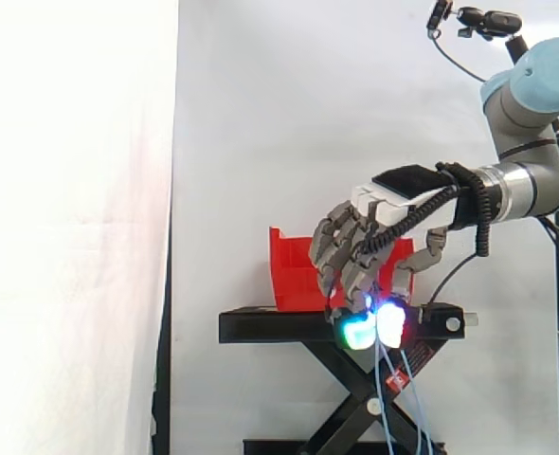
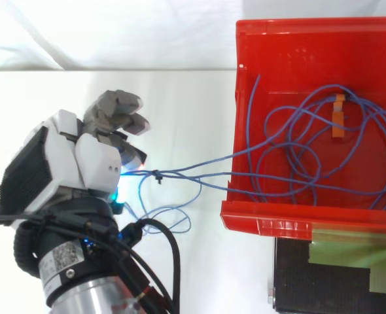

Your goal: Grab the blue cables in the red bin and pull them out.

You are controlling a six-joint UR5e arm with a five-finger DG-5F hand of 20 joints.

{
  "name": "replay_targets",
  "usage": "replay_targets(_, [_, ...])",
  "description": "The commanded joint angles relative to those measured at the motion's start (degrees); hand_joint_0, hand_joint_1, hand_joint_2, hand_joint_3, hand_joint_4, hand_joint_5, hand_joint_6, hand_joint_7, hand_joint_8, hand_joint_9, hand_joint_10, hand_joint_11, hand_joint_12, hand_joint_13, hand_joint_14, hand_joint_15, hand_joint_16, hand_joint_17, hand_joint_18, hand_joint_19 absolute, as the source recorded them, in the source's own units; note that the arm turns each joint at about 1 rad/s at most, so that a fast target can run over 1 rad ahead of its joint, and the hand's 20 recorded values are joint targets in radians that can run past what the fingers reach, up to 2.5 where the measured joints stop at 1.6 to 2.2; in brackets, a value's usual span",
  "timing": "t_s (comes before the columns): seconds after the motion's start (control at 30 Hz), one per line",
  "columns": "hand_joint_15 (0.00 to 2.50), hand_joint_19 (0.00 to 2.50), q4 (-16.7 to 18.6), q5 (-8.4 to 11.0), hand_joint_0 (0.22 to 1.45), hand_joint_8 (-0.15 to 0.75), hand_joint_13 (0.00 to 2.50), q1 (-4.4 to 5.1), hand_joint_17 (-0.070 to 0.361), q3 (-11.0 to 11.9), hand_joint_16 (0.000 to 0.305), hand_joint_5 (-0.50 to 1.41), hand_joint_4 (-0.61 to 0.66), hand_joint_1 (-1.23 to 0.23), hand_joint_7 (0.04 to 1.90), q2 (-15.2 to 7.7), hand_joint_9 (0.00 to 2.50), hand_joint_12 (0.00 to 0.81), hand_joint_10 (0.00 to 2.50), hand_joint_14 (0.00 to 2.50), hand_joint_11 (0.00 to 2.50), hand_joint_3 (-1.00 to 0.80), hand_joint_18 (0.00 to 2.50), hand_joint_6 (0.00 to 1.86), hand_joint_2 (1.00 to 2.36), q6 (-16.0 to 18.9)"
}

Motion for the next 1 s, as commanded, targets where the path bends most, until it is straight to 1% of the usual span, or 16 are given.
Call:
replay_targets(0.0, [0.69, 0.73, 0.53, -0.01, 0.92, 0.207, 0.99, 0.74, 0.081, -0.04, 0.036, 1.10, 0.05, -0.78, 0.90, 0.03, 1.32, 0.301, 0.03, 0.03, 0.99, -1.00, 0.64, 0.07, 1.00, 4.96])
replay_targets(0.07, [0.69, 0.72, 0.71, 0.08, 0.92, 0.207, 1.00, 0.91, 0.082, -0.04, 0.036, 1.10, 0.04, -0.78, 0.90, 0.03, 1.32, 0.299, 0.03, 0.02, 0.99, -1.00, 0.64, 0.07, 1.00, 6.63])
replay_targets(0.13, [0.69, 0.72, 0.80, 0.43, 0.92, 0.207, 0.99, 1.53, 0.082, 0.04, 0.036, 1.10, 0.05, -0.78, 0.90, 0.03, 1.32, 0.298, 0.03, 0.02, 0.99, -1.00, 0.64, 0.07, 1.00, 11.56])
replay_targets(0.17, [0.68, 0.73, 0.80, 0.43, 0.92, 0.204, 0.99, 1.71, 0.081, -0.04, 0.036, 1.10, 0.04, -0.78, 0.91, 0.03, 1.32, 0.299, 0.03, 0.03, 1.01, -1.00, 0.64, 0.07, 1.00, 12.70])
replay_targets(0.2, [0.68, 0.72, 0.80, 0.52, 0.92, 0.205, 0.99, 2.23, 0.082, 0.04, 0.036, 1.10, 0.05, -0.78, 0.91, -0.06, 1.32, 0.299, 0.03, 0.03, 0.99, -1.00, 0.64, 0.07, 1.00, 17.62])
replay_targets(0.27, [0.69, 0.72, 0.80, 0.52, 0.92, 0.202, 1.00, 2.58, 0.081, 0.04, 0.036, 1.10, 0.04, -0.78, 0.91, 0.03, 1.31, 0.299, 0.03, 0.03, 0.99, -1.00, 0.64, 0.07, 1.00, 20.96])
replay_targets(0.47, [0.69, 0.72, 0.80, 0.78, 0.92, 0.206, 0.99, 3.29, 0.081, 0.04, 0.036, 1.10, 0.04, -0.78, 0.91, 0.20, 1.31, 0.299, 0.03, 0.03, 0.99, -1.00, 0.64, 0.06, 1.00, 28.08])
replay_targets(0.53, [0.69, 0.72, 0.80, 1.40, 0.92, 0.201, 0.99, 3.81, 0.081, 0.04, 0.036, 1.10, 0.04, -0.78, 0.91, 0.46, 1.31, 0.298, 0.03, 0.02, 1.00, -1.00, 0.64, 0.06, 1.00, 31.86])
replay_targets(0.57, [0.69, 0.72, 0.80, 2.10, 0.92, 0.201, 0.99, 4.17, 0.081, -0.04, 0.036, 1.10, 0.04, -0.78, 0.91, 1.08, 1.31, 0.296, 0.03, 0.02, 0.99, -1.00, 0.64, 0.06, 1.00, 34.94])
replay_targets(0.73, [0.69, 0.72, 0.80, 4.30, 0.92, 0.204, 0.99, 5.22, 0.081, 0.04, 0.036, 1.10, 0.04, -0.78, 0.91, 1.87, 1.31, 0.296, 0.03, 0.02, 1.00, -1.00, 0.64, 0.06, 1.00, 42.58])
replay_targets(0.77, [0.69, 0.72, 0.80, 5.00, 0.92, 0.209, 0.99, 5.48, 0.081, -0.04, 0.036, 1.10, 0.04, -0.78, 0.91, 2.13, 1.31, 0.298, 0.03, 0.02, 0.99, -1.00, 0.64, 0.06, 1.00, 45.13])
replay_targets(0.8, [0.69, 0.72, 0.80, 5.00, 0.92, 0.202, 0.99, 5.48, 0.082, -0.04, 0.036, 1.10, 0.04, -0.78, 0.91, 2.13, 1.31, 0.298, 0.03, 0.03, 0.99, -1.00, 0.64, 0.06, 1.00, 45.13])
replay_targets(0.83, [0.69, 0.72, 0.71, 5.53, 0.92, 0.208, 0.99, 5.66, 0.082, 0.04, 0.036, 1.10, 0.04, -0.78, 0.91, 2.05, 1.31, 0.301, 0.03, 0.02, 0.99, -1.00, 0.64, 0.06, 1.00, 47.06])
replay_targets(0.87, [0.69, 0.72, 0.71, 6.59, 0.92, 0.208, 0.99, 6.10, 0.081, -0.04, 0.036, 1.10, 0.04, -0.78, 0.91, 2.13, 1.31, 0.300, 0.03, 0.02, 0.99, -1.00, 0.64, 0.05, 1.00, 52.34])
replay_targets(0.9, [0.69, 0.72, 0.71, 6.76, 0.92, 0.208, 0.99, 6.10, 0.081, 0.04, 0.036, 1.10, 0.04, -0.78, 0.91, 2.05, 1.31, 0.300, 0.03, 0.02, 0.98, -1.00, 0.64, 0.05, 1.00, 53.30])
replay_targets(0.97, [0.69, 0.72, 0.71, 7.38, 0.92, 0.204, 0.99, 6.45, 0.081, 0.04, 0.036, 1.10, 0.04, -0.78, 0.91, 2.05, 1.31, 0.300, 0.03, 0.03, 0.99, -1.00, 0.64, 0.05, 1.00, 58.05])
